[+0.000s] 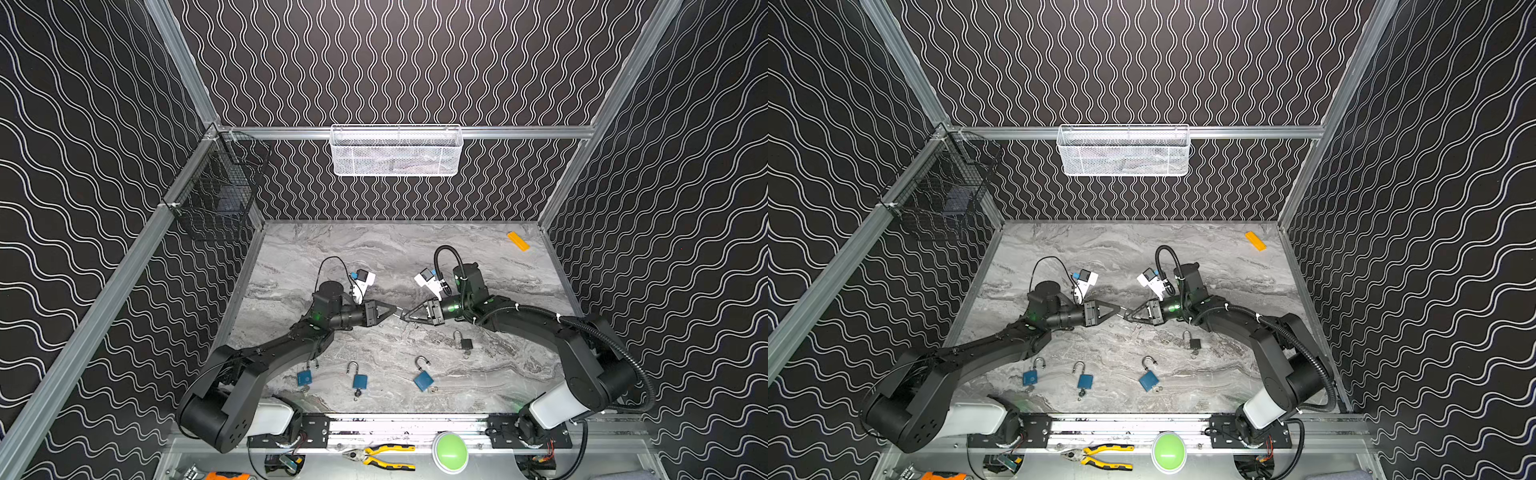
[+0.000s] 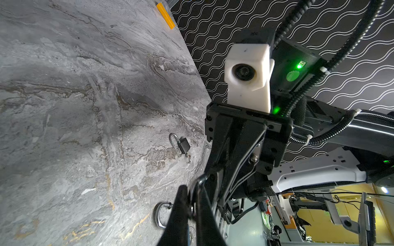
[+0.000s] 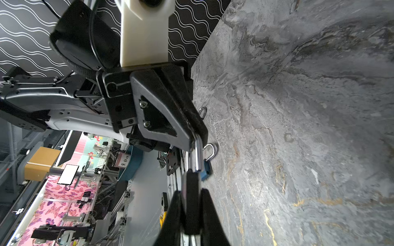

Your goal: Lock with the key

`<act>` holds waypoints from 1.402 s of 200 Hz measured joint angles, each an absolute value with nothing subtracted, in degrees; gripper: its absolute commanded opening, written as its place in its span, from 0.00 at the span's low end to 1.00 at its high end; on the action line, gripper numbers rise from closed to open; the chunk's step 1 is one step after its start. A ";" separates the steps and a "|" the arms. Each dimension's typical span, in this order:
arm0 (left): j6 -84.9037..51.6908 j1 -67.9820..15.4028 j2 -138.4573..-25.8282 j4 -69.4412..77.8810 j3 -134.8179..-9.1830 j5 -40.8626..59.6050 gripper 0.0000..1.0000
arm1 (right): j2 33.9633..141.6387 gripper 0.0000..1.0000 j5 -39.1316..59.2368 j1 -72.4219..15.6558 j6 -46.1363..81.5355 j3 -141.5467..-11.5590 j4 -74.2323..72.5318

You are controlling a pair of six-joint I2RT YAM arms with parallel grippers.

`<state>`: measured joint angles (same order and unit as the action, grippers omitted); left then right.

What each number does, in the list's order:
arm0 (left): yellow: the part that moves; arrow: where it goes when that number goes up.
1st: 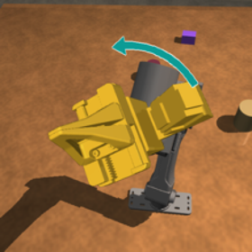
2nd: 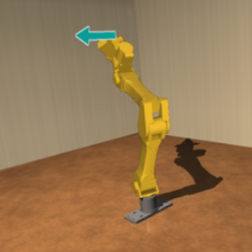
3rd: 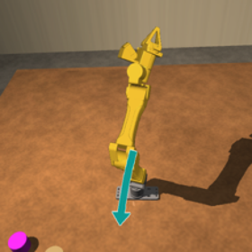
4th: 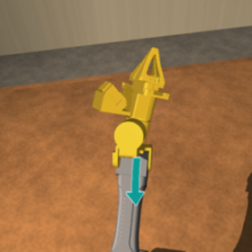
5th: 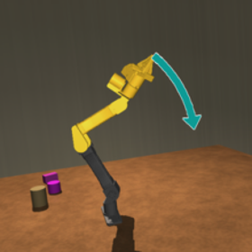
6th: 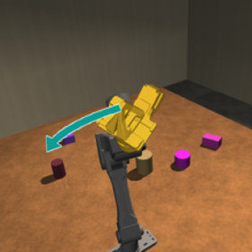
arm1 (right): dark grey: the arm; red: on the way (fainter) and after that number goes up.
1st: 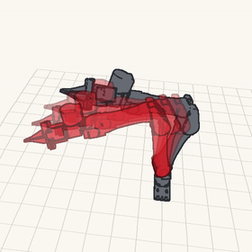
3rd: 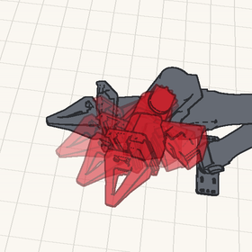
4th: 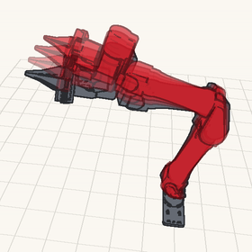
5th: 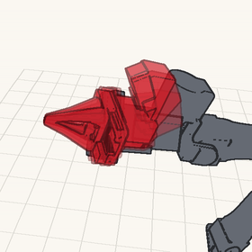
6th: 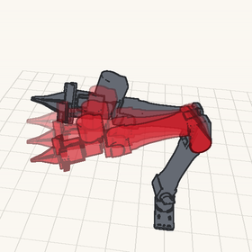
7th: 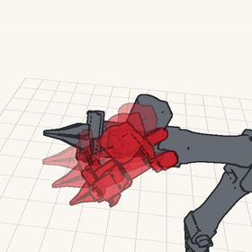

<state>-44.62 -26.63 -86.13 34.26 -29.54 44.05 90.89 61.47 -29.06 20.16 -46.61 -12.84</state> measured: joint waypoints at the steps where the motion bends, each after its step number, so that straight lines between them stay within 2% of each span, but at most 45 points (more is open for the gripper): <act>1: -44.62 -26.63 -86.13 34.26 -29.54 44.05 0.07 | 90.91 0.00 61.54 -29.02 20.21 -46.61 -12.86; 72: -44.71 -26.65 -87.83 42.70 -28.16 45.17 0.04 | 92.05 0.00 66.06 -27.18 28.75 -46.37 -17.91; 111: -46.35 -26.96 -90.89 47.11 -28.49 46.24 0.02 | 92.27 0.00 65.87 -26.79 28.99 -47.42 -16.38; 186: -45.65 -32.34 -94.76 42.57 -34.68 39.72 0.00 | 92.44 0.00 68.49 -21.65 21.17 -50.39 -4.51; 240: -46.81 -34.81 -102.08 45.82 -39.97 39.13 0.00 | 92.47 0.00 69.28 -15.94 14.41 -52.99 6.13; 280: -47.03 -36.77 -106.96 45.58 -45.60 39.29 0.00 | 89.78 0.00 68.34 -12.43 13.43 -51.44 8.23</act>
